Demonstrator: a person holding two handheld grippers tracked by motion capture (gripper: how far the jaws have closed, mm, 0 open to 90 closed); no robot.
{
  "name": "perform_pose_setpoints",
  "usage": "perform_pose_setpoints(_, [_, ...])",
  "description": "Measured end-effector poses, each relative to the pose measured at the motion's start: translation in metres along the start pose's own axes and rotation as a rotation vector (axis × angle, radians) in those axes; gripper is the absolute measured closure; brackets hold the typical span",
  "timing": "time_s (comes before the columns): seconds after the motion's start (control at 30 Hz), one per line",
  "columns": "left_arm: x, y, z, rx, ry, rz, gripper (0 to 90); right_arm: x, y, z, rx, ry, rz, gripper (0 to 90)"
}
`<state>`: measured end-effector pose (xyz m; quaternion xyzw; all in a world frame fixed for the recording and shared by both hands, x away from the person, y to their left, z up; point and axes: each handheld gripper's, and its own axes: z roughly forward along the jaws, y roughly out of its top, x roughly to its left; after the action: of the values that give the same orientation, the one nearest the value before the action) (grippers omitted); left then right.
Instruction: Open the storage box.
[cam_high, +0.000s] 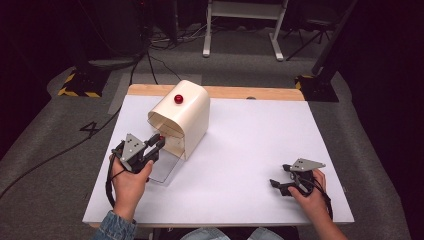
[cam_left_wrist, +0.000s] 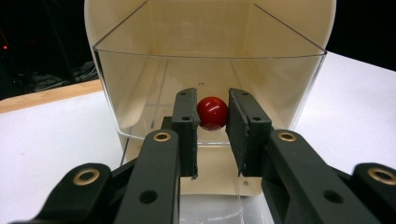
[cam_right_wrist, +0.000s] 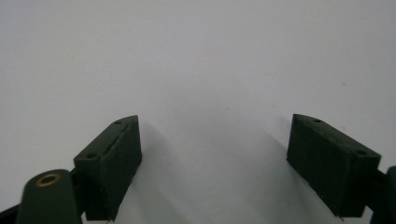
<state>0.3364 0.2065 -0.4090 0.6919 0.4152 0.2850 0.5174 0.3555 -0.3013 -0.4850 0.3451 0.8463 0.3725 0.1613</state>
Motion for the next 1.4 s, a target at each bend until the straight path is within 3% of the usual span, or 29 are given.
perform_pose_setpoints(0.9, [-0.005,-0.015,-0.066,0.022,0.026,0.0,73.6,0.0,0.0,0.0,0.004,0.003,0.003,17.8])
perform_pose_setpoints(1.27, [-0.002,-0.024,-0.072,0.031,0.024,-0.018,73.2,0.0,0.001,0.0,0.006,0.004,0.004,17.8])
perform_pose_setpoints(1.33, [-0.001,-0.026,-0.072,0.036,0.045,-0.028,66.0,-0.001,0.001,0.0,0.006,0.004,0.004,17.8])
perform_pose_setpoints(1.4, [0.001,-0.029,-0.072,0.046,0.036,-0.056,61.5,-0.001,0.001,0.0,0.006,0.005,0.004,17.8])
